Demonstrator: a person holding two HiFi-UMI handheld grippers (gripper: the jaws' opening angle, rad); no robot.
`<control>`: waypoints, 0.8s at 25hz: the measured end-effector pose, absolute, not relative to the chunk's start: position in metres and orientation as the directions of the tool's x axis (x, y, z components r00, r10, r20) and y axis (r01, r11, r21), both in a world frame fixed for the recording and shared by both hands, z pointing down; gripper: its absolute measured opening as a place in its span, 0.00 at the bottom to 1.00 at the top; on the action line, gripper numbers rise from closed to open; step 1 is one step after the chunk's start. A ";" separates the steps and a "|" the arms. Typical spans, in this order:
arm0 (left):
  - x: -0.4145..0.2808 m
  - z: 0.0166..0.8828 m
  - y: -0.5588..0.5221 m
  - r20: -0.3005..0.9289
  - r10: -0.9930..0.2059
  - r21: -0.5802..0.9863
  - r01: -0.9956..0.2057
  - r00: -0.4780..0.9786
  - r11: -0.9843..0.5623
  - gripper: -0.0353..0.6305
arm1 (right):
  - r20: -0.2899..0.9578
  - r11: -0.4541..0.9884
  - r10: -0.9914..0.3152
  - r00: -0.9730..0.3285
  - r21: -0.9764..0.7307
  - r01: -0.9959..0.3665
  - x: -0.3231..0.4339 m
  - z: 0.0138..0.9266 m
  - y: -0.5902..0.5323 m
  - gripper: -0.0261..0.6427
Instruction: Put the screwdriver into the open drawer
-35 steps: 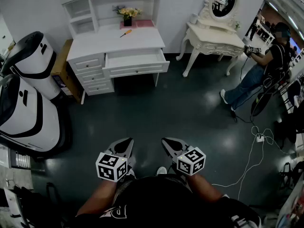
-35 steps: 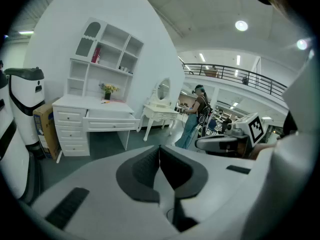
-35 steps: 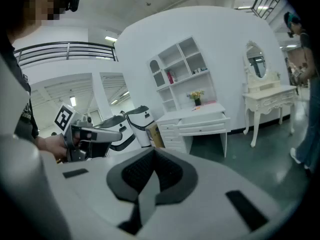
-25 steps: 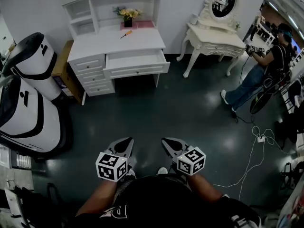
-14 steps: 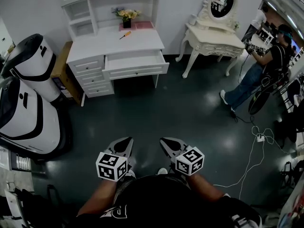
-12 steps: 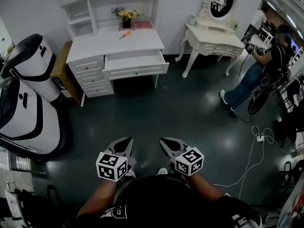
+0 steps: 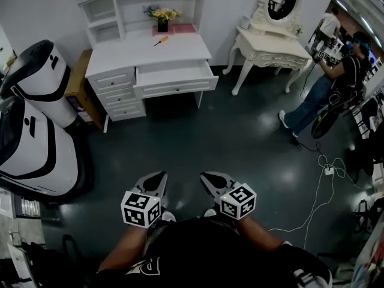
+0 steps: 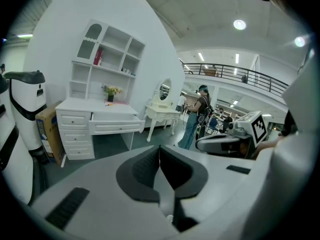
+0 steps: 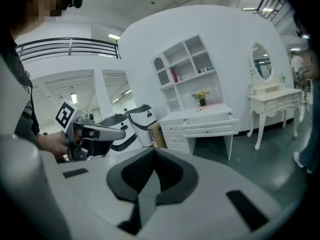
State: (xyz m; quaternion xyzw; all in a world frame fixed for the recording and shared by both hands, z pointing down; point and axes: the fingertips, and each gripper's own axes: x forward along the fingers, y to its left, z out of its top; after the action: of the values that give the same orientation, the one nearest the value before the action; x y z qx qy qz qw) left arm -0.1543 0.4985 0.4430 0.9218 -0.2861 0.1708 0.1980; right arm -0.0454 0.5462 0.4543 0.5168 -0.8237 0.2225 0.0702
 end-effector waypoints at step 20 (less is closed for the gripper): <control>-0.212 0.465 0.471 0.451 -0.400 0.307 -0.559 0.798 -0.770 0.08 | 0.370 0.290 -0.844 -0.387 -0.293 -0.911 -0.097 0.463 0.518 0.05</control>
State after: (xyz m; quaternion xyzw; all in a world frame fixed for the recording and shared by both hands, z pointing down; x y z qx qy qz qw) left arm -0.2118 0.4706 0.4649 0.9228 -0.2598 0.1829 0.2180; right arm -0.0968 0.5175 0.4634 0.5487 -0.7998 0.2324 0.0719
